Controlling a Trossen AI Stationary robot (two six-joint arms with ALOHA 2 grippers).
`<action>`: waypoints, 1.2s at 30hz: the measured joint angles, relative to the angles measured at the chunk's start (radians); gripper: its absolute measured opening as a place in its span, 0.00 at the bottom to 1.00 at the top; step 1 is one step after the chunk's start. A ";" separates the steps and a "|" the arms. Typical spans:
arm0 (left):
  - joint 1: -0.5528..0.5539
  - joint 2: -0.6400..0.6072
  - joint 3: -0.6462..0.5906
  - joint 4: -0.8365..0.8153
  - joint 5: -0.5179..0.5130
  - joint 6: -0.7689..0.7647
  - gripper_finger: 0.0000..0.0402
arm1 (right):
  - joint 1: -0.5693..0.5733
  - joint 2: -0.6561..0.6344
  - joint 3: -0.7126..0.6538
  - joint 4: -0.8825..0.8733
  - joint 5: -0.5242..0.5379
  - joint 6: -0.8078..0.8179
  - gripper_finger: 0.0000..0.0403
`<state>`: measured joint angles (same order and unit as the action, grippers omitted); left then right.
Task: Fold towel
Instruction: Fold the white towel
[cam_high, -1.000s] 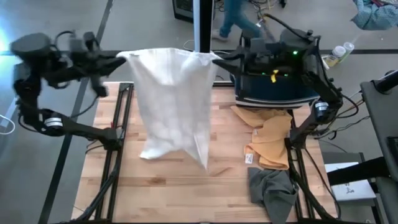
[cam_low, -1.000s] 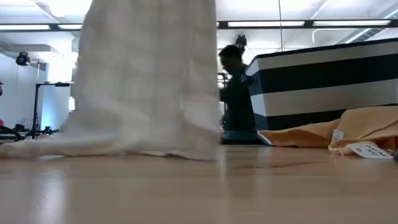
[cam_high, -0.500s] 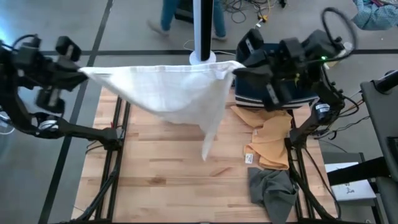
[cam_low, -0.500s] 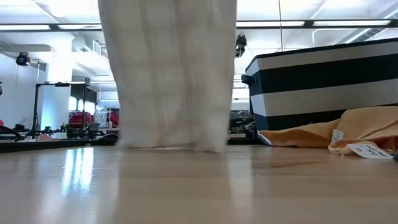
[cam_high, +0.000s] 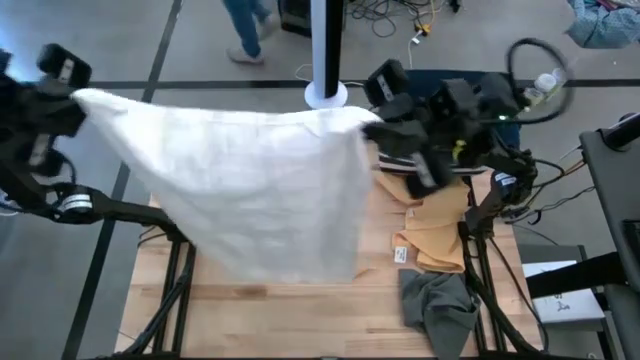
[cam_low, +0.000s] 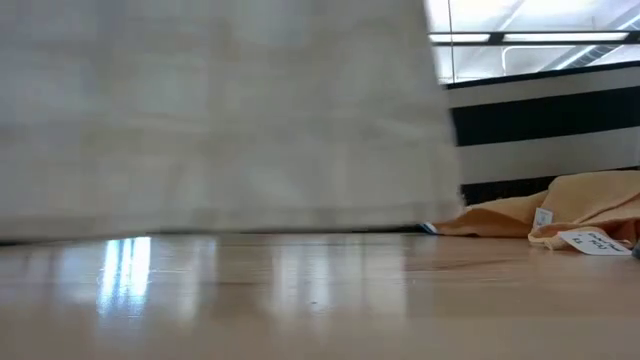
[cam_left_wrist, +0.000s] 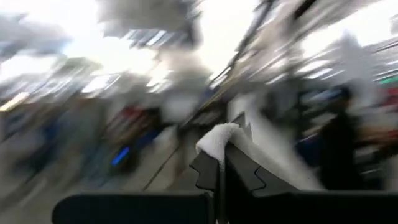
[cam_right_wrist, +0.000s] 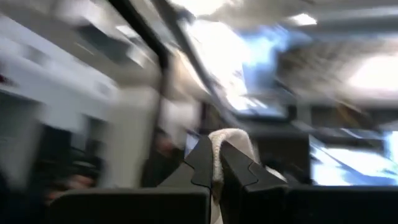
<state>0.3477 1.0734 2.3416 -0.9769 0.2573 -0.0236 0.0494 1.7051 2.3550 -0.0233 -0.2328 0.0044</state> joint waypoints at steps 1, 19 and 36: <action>0.000 0.003 -0.007 -0.060 -0.071 0.011 0.00 | -0.012 0.000 0.000 -0.054 0.051 -0.021 0.00; 0.025 0.025 -0.525 -0.180 -0.636 0.066 0.00 | -0.263 0.100 -0.006 -0.970 0.495 -0.081 0.00; 0.236 -0.066 -0.927 0.025 -0.500 0.171 0.00 | -0.345 0.113 -0.068 -1.157 0.358 -0.152 0.00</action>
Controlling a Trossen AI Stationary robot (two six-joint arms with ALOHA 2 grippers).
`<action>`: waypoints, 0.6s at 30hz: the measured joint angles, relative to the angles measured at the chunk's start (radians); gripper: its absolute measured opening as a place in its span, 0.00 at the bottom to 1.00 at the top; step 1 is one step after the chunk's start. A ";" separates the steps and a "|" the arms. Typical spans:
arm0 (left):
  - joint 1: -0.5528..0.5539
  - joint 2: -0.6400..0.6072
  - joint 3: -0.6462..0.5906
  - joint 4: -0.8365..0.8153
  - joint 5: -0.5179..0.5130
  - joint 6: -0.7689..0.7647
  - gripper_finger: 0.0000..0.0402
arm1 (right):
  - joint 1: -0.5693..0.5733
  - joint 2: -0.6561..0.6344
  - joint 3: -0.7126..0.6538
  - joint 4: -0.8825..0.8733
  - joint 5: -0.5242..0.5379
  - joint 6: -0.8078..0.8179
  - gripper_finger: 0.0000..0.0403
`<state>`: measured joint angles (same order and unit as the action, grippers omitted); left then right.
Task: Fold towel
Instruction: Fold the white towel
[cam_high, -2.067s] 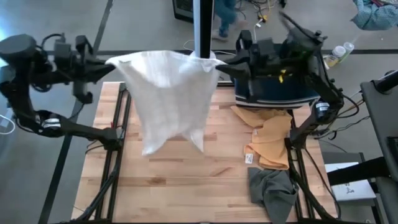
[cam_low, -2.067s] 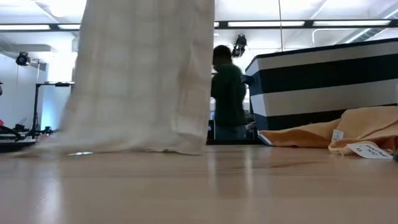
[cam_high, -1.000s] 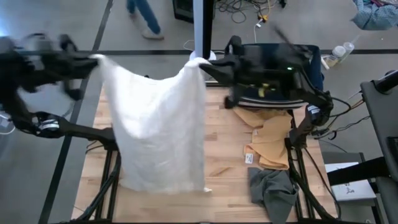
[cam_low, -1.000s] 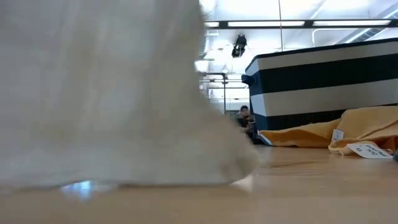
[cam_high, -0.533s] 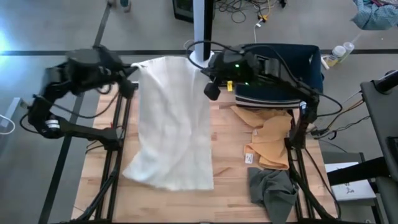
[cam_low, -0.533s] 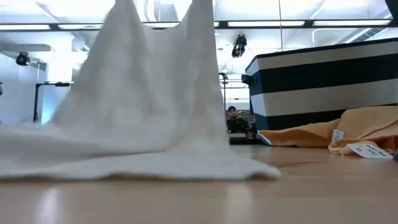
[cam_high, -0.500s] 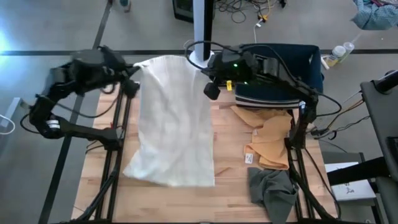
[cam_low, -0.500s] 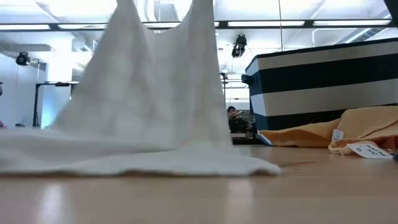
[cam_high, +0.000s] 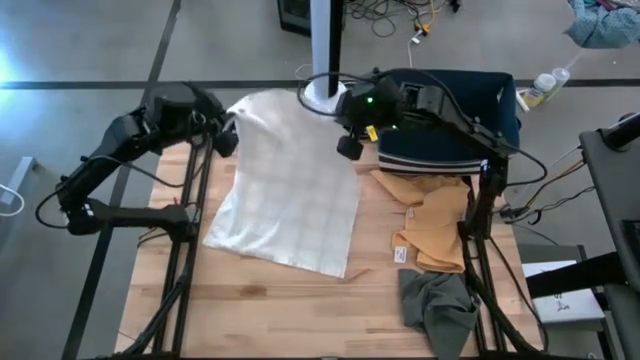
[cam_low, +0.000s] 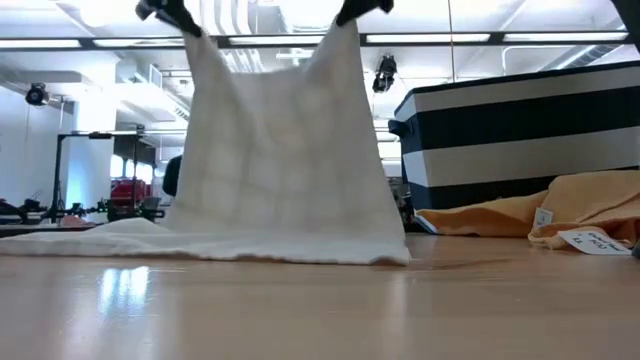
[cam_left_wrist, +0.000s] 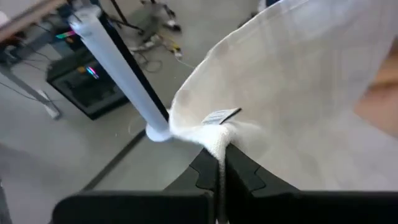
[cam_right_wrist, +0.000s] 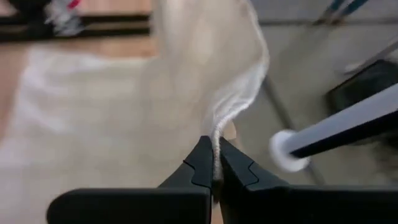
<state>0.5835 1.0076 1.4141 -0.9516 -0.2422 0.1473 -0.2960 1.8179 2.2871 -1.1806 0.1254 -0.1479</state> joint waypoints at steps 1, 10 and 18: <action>0.000 -0.014 -0.024 -0.009 0.009 0.005 0.00 | 0.006 0.000 -0.016 -0.011 -0.036 0.010 0.00; -0.001 -0.134 -0.155 -0.151 0.121 -0.009 0.00 | 0.120 0.000 -0.200 -0.077 -0.197 0.037 0.00; -0.014 -0.214 -0.347 -0.115 0.365 -0.115 0.00 | 0.228 0.000 -0.334 -0.034 -0.231 0.164 0.00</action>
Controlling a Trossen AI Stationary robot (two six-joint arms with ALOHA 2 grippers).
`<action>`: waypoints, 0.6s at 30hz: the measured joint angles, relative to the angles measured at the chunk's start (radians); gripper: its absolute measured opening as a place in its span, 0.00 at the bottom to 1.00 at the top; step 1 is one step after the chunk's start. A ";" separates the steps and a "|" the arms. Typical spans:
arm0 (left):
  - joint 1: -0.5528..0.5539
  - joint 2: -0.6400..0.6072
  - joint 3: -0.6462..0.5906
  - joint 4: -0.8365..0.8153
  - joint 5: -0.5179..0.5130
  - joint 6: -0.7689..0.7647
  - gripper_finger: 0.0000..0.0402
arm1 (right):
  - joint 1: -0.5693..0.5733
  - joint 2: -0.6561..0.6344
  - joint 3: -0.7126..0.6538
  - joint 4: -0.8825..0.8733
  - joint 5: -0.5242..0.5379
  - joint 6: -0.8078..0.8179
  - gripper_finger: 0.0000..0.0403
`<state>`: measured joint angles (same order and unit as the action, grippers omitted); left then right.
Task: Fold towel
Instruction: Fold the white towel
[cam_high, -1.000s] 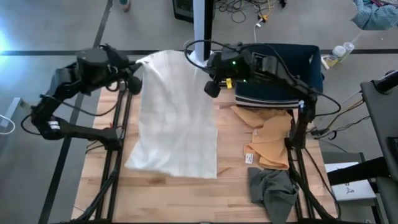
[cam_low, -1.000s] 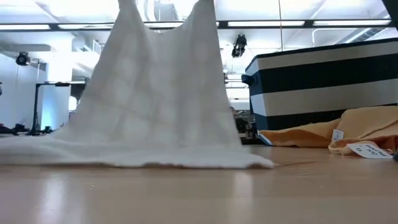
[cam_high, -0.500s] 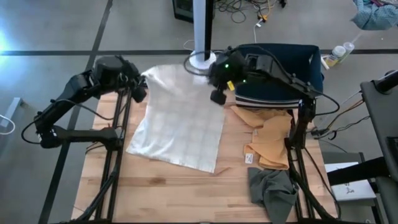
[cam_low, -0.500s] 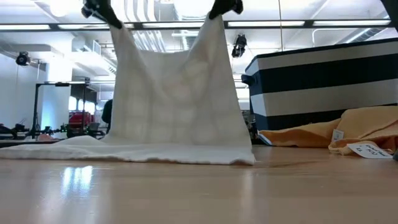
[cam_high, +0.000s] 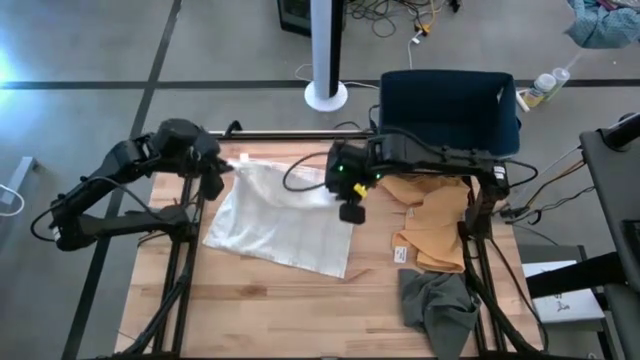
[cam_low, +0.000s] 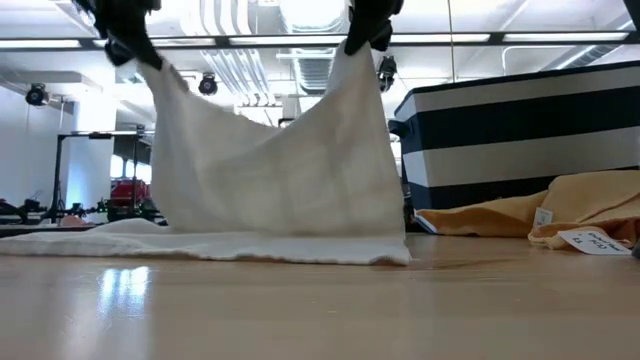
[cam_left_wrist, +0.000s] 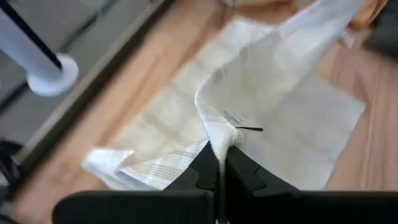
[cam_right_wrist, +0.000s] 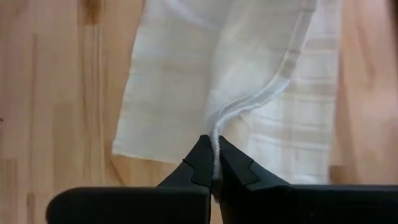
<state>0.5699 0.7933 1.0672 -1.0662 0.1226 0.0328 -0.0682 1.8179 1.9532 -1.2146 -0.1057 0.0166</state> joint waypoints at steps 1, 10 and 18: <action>-0.004 -0.005 -0.026 -0.001 0.000 -0.001 0.00 | 0.013 0.000 -0.014 0.007 0.000 0.013 0.00; -0.017 -0.035 -0.154 0.001 0.105 -0.020 0.00 | 0.099 0.000 -0.159 0.112 -0.003 0.116 0.00; -0.017 -0.039 -0.179 0.004 0.106 -0.020 0.00 | 0.131 0.000 -0.262 0.260 0.051 0.202 0.00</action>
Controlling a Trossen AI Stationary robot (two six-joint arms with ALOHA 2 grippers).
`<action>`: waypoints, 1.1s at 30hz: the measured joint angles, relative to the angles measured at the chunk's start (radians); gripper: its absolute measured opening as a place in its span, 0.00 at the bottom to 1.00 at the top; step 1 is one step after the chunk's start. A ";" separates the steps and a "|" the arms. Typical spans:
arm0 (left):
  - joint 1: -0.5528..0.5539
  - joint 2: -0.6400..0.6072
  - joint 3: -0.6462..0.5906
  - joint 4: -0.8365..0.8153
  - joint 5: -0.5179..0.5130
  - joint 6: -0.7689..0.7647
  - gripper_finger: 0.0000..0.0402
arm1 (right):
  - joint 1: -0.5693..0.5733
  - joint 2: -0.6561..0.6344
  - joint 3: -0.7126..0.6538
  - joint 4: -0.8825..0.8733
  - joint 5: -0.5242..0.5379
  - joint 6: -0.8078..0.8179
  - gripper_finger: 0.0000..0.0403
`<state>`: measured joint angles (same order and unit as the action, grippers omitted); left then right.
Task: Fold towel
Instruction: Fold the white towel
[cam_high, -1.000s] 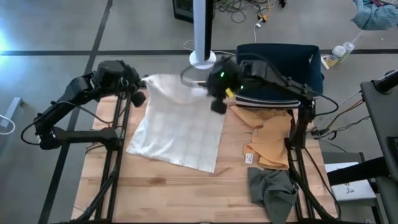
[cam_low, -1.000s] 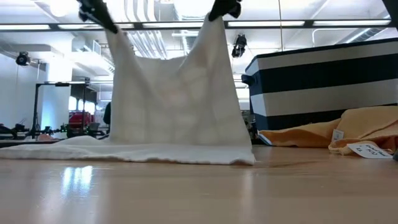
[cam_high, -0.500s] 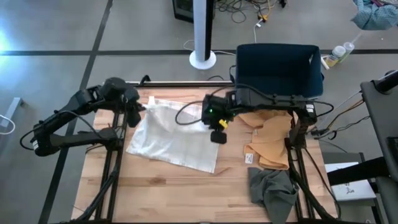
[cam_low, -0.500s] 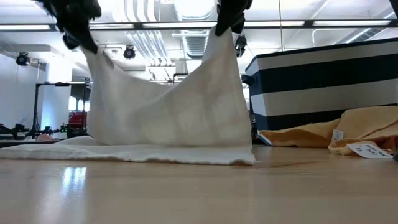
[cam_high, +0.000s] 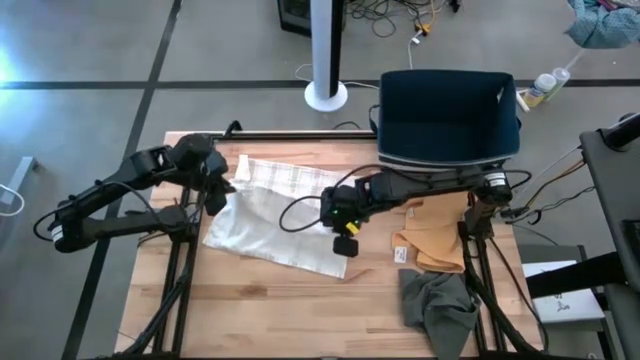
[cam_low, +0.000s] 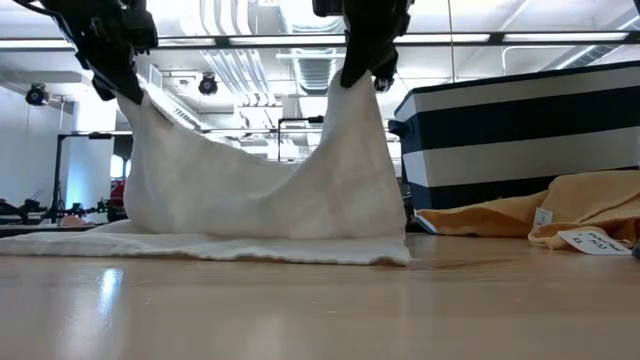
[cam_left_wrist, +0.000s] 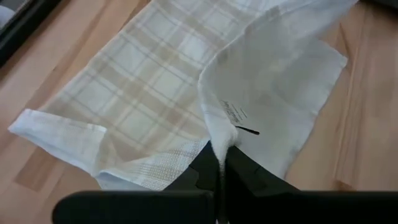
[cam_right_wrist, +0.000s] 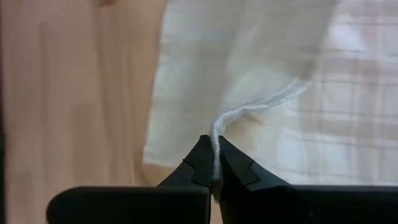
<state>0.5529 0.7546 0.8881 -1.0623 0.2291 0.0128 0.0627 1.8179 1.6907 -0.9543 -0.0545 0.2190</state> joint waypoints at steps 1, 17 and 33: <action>0.000 0.001 -0.005 0.005 0.000 0.000 0.00 | -0.001 0.000 -0.009 0.011 0.020 0.007 0.00; -0.003 -0.022 -0.129 0.041 0.023 -0.035 0.00 | 0.021 0.002 -0.162 0.114 0.028 0.022 0.00; 0.003 0.084 0.245 0.089 -0.287 0.042 0.00 | -0.109 -0.088 -0.027 0.116 0.352 -0.182 0.00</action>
<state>0.5558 0.8384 1.1331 -0.9728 -0.0579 0.0544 -0.0467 1.7298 1.6642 -0.8379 0.2973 0.0365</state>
